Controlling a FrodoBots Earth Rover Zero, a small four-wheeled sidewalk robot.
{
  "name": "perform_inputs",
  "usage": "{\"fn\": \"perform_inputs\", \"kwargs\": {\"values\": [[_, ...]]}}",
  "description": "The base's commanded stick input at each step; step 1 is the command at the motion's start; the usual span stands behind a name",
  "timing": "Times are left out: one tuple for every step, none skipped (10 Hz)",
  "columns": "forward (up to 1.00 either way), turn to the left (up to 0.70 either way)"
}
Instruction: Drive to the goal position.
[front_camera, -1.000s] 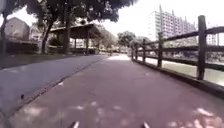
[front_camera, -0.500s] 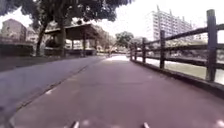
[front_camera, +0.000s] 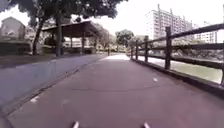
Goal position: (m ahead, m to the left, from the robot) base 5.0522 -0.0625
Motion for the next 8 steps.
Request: {"fn": "perform_inputs", "kwargs": {"values": [[0.7, 0.0], [0.7, 0.0], [0.7, 0.0], [0.7, 0.0], [0.7, -0.33], [0.7, -0.34], [0.7, -0.25], [0.7, 0.0]]}}
